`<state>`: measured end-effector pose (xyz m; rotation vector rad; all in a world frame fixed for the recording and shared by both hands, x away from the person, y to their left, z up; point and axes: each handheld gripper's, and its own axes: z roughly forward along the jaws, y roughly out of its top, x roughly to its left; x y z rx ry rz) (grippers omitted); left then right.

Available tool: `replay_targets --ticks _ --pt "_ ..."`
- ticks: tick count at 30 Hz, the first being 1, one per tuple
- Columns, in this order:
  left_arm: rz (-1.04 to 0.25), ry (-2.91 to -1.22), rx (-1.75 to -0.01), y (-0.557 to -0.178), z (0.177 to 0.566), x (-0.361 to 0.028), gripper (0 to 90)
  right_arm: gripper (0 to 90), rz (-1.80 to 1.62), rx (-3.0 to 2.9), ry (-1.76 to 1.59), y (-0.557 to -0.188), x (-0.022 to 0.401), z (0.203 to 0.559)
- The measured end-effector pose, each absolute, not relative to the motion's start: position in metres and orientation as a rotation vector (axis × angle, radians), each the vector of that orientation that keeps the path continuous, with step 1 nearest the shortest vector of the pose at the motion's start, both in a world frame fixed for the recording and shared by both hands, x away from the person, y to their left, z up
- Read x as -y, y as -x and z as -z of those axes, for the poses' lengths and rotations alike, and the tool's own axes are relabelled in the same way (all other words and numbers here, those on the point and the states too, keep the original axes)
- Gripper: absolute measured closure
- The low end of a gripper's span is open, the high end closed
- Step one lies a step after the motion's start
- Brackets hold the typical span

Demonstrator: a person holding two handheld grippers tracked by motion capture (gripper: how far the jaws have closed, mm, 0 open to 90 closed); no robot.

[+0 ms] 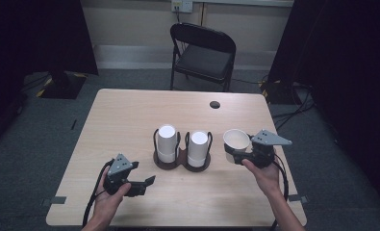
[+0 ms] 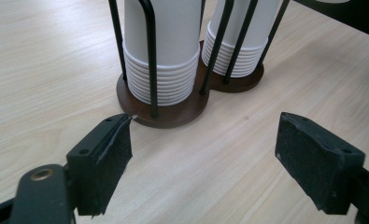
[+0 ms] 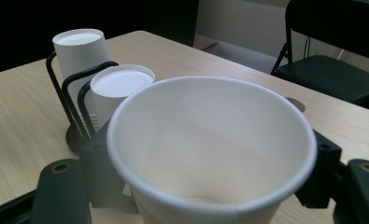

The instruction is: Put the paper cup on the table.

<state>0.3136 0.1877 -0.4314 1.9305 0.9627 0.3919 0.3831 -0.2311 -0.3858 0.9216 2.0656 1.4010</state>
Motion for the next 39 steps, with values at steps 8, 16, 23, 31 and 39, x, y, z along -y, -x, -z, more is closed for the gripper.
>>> replay_targets --ticks 8,16,23,31,39 --pt "-0.411 -1.932 -0.976 -0.315 0.433 -0.186 18.1 26.2 -1.382 -2.055 -0.987 -0.403 0.232 0.389" --pt "-0.411 -1.919 -0.995 -0.317 0.432 -0.187 18.0 26.2 -1.398 -2.022 -1.062 -0.423 0.229 0.400" --pt "-0.409 -1.918 -0.990 -0.318 0.432 -0.187 18.0 26.3 -1.389 -1.992 -1.139 -0.440 0.230 0.412" --pt "-0.438 -1.922 -0.978 -0.316 0.429 -0.187 18.0 26.6 -1.343 -1.979 -1.178 -0.455 0.234 0.426" --pt "-0.451 -1.924 -0.983 -0.313 0.428 -0.185 18.6 25.9 -1.311 -1.922 -1.200 -0.466 0.228 0.439"
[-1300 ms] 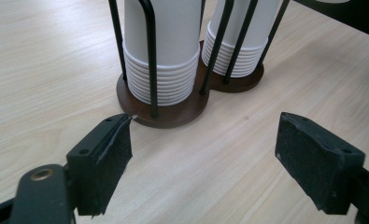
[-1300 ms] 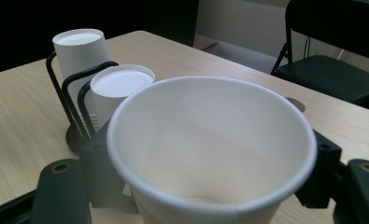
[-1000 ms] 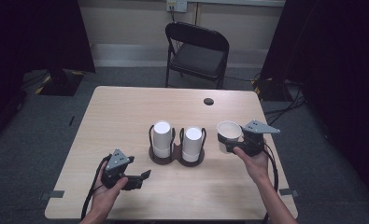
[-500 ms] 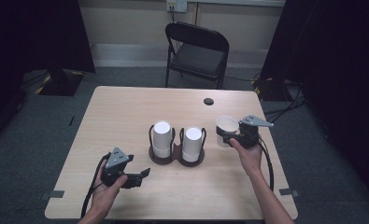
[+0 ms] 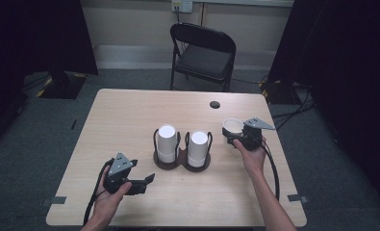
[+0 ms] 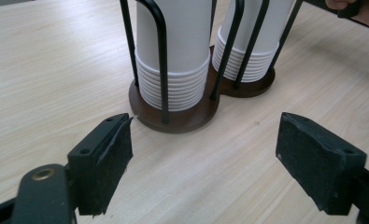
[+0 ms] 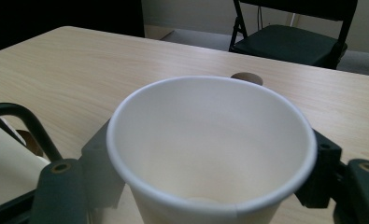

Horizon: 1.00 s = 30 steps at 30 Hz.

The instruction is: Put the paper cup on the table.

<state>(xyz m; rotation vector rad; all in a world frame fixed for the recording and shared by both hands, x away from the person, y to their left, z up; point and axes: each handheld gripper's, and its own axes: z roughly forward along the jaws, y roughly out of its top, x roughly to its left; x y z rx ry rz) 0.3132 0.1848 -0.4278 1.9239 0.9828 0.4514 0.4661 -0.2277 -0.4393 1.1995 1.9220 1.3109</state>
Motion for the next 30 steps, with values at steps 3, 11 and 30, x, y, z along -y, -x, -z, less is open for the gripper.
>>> replay_targets --ticks 3,11,30 --pt "-0.448 -1.923 -0.981 -0.314 0.428 -0.185 18.8 25.8 -1.290 -1.940 -1.202 -0.471 0.224 0.447" --pt "-0.450 -1.925 -0.978 -0.314 0.427 -0.186 18.8 25.6 -1.259 -1.946 -1.243 -0.478 0.227 0.462" --pt "-0.452 -1.915 -0.964 -0.312 0.422 -0.186 19.4 23.8 -1.197 -1.994 -1.222 -0.462 0.233 0.469"
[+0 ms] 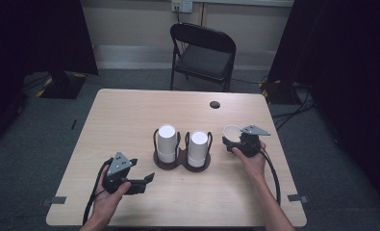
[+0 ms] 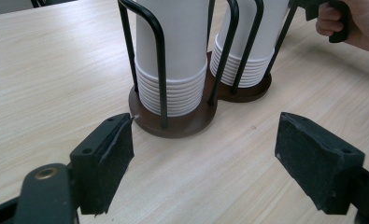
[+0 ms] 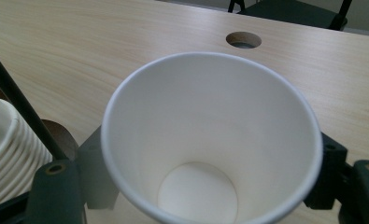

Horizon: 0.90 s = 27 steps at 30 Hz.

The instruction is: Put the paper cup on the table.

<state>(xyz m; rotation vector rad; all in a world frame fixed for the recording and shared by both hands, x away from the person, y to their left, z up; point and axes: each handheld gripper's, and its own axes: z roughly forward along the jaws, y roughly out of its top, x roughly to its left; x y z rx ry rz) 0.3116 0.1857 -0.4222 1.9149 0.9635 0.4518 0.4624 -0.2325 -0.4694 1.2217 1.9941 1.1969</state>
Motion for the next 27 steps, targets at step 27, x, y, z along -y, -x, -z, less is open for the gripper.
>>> replay_targets --ticks 27 --pt "-0.447 -1.889 -0.993 -0.3146 0.4231 -0.1910 18.6 14.1 -1.155 -2.067 -1.343 -0.4618 0.2368 0.4773"
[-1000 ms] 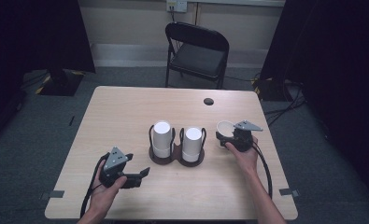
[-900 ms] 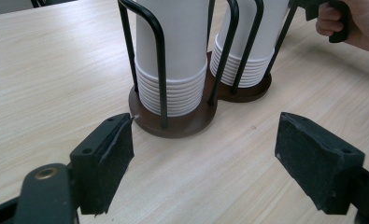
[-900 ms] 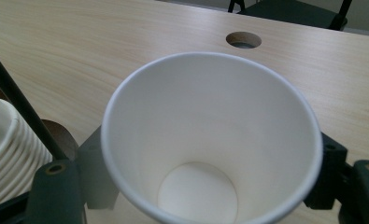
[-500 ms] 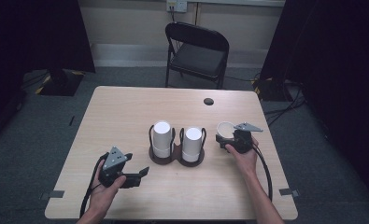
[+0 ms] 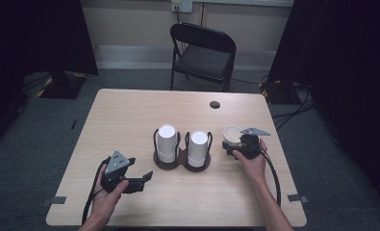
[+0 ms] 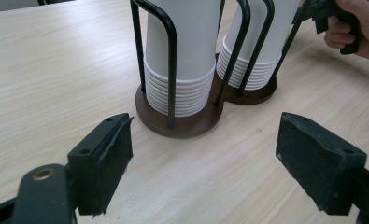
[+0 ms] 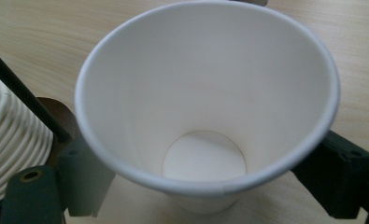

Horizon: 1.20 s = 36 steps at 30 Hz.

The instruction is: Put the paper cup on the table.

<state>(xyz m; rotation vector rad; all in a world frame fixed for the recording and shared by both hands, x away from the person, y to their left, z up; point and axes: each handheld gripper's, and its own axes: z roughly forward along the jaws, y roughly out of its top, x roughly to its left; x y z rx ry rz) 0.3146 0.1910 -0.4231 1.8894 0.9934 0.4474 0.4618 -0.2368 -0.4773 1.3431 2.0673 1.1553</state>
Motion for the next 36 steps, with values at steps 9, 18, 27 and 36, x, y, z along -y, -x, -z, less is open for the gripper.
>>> replay_targets --ticks 9,18,27,36 --pt "-0.449 -1.890 -0.989 -0.315 0.422 -0.192 18.6 14.0 -1.107 -2.108 -1.370 -0.456 0.239 0.475" --pt "-0.449 -1.879 -0.998 -0.315 0.422 -0.192 18.5 14.1 -1.089 -2.115 -1.344 -0.443 0.242 0.472" --pt "-0.450 -1.880 -1.006 -0.316 0.423 -0.194 18.4 15.0 -1.104 -2.075 -1.335 -0.427 0.254 0.458" --pt "-0.469 -1.865 -1.038 -0.317 0.423 -0.194 18.6 15.9 -1.137 -2.006 -1.292 -0.397 0.259 0.440"
